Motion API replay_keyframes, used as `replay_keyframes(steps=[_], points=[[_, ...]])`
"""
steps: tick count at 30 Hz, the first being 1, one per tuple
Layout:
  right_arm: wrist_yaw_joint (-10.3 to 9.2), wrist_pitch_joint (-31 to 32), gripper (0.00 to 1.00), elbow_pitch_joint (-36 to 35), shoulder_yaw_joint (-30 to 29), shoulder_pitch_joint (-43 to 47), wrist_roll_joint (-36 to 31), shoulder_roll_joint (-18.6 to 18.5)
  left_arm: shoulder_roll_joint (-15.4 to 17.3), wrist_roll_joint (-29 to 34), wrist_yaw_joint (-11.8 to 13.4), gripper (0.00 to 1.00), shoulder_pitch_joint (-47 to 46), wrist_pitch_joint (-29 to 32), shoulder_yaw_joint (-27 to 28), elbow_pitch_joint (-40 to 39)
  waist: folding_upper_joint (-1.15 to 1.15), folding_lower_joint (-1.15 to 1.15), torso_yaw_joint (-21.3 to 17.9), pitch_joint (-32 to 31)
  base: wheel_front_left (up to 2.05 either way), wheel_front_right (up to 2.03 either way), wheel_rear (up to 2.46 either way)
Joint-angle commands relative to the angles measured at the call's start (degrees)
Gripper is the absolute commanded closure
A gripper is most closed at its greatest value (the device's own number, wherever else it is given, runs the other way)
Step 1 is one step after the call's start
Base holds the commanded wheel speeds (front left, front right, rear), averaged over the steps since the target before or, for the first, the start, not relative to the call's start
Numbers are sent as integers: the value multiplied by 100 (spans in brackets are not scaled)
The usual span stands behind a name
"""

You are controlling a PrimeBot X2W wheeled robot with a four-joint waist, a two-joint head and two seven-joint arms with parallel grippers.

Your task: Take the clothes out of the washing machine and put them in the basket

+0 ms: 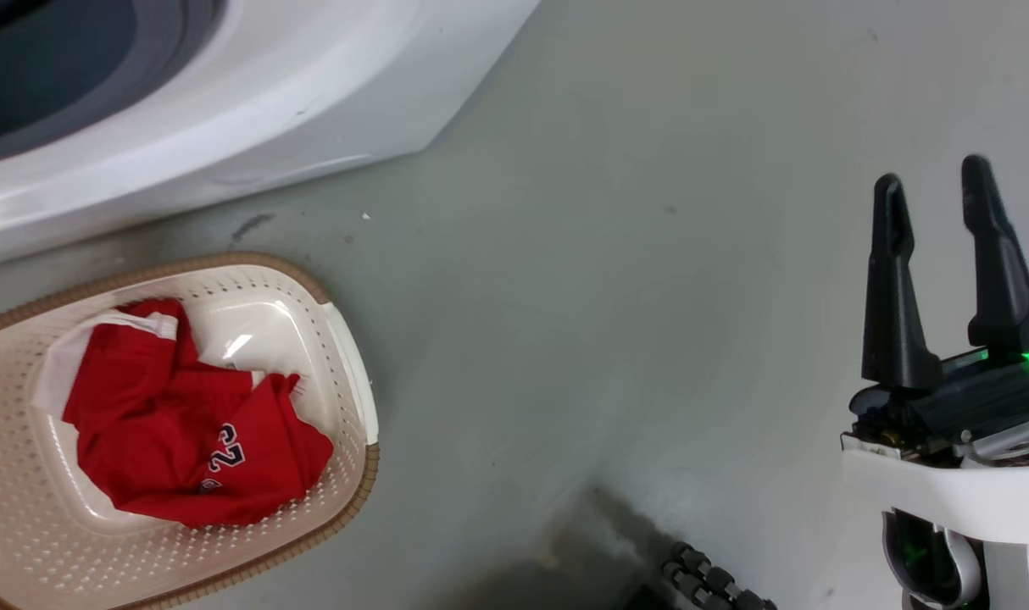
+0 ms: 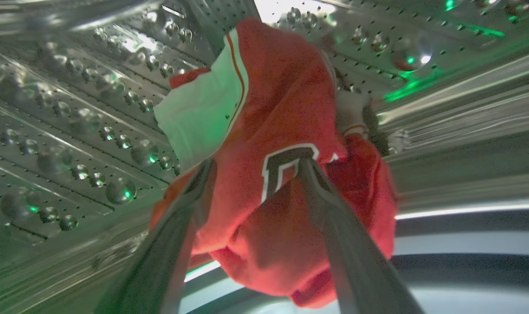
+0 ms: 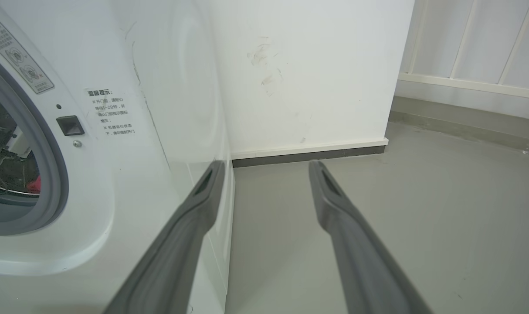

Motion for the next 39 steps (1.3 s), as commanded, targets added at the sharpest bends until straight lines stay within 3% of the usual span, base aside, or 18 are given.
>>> replay_keyframes(steps=[1, 11, 20, 21, 22, 32, 39], points=[[-2, -15, 0, -43, -4, -88, 46, 4, 38, -5, -1, 0, -111, 62, -27, 2, 0, -1, -86, 164, 0, 0, 0], [-2, -15, 0, -204, 27, -290, 248, 3, 152, -2, 4, 0, -762, 906, -353, 215, 0, -1, -315, 694, 0, 0, 0], [-2, -14, 0, -266, 8, -351, 391, 4, 82, -4, -6, 0, -908, 1037, -502, 473, 0, -1, -420, 898, 0, 0, 0], [-2, -14, 0, -269, 4, -354, 396, 3, 86, -7, -6, 61, -924, 1006, -507, 480, 0, -1, -420, 911, 0, 0, 0], [-2, -14, 0, -267, -2, -357, 397, 3, 90, -11, -5, 100, -939, 990, -515, 492, 0, -1, -418, 920, 0, 0, 0], [-2, -14, 0, -184, -17, -391, 280, 3, 92, -50, -2, 100, -1048, 196, -552, 589, 0, -1, -302, 745, 0, 0, 0], [-2, -14, 0, -147, -25, -275, 153, 3, 33, -105, -1, 100, -760, -947, -588, 762, 0, -1, -207, 417, 0, 0, 0]])
